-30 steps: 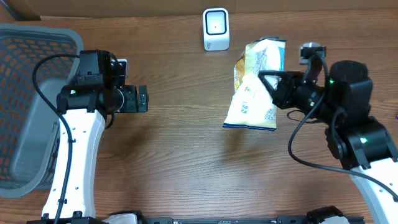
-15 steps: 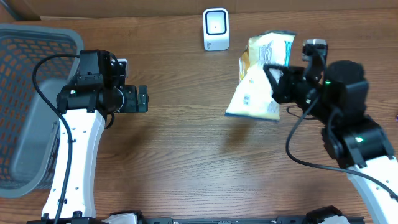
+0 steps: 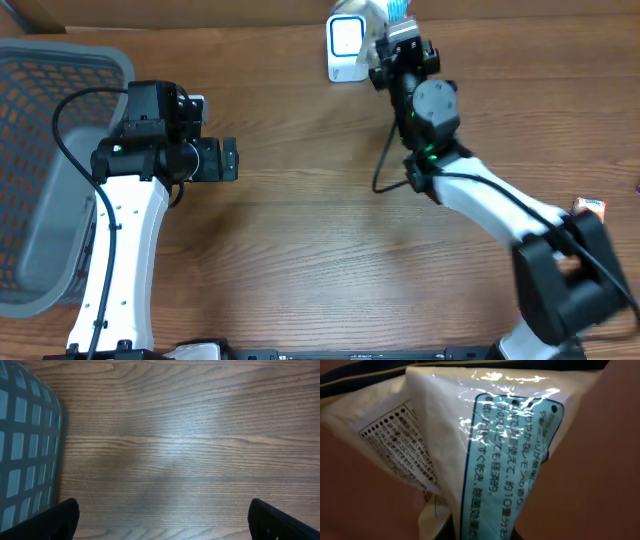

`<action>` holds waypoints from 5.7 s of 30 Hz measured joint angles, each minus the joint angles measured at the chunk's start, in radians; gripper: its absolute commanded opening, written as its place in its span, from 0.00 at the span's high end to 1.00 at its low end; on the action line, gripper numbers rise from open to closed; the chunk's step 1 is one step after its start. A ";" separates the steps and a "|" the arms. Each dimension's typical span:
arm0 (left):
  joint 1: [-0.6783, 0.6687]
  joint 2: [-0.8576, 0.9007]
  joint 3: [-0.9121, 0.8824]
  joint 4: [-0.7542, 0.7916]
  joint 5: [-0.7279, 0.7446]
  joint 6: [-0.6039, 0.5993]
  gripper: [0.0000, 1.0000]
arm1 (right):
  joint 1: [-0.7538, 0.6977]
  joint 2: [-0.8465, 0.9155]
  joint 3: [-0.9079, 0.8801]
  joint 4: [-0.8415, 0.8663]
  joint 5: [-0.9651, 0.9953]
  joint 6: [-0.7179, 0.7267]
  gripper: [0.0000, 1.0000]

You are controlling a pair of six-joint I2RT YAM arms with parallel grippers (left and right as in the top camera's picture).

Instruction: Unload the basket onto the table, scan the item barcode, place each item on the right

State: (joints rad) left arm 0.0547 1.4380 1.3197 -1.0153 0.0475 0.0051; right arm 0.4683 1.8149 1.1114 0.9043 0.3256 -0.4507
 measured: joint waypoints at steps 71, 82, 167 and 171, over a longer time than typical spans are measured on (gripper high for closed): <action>0.000 0.000 0.000 0.001 0.000 0.000 0.00 | -0.066 0.767 0.716 0.024 -0.467 -0.798 0.96; 0.000 0.000 0.000 0.001 0.000 0.000 0.00 | -0.067 0.741 0.716 -0.074 -0.425 -0.939 0.96; 0.145 -1.069 -0.195 0.587 0.018 0.483 0.00 | -0.655 -1.334 -0.103 -1.015 -0.524 0.714 0.00; 0.183 -1.185 -0.241 0.605 0.071 0.456 0.00 | -0.655 -1.437 -0.090 -1.048 -0.533 0.746 0.00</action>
State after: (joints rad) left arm 0.2379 0.2531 1.0782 -0.4099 0.1181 0.4610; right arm -0.1871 0.3775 1.0210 -0.1436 -0.2077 0.2951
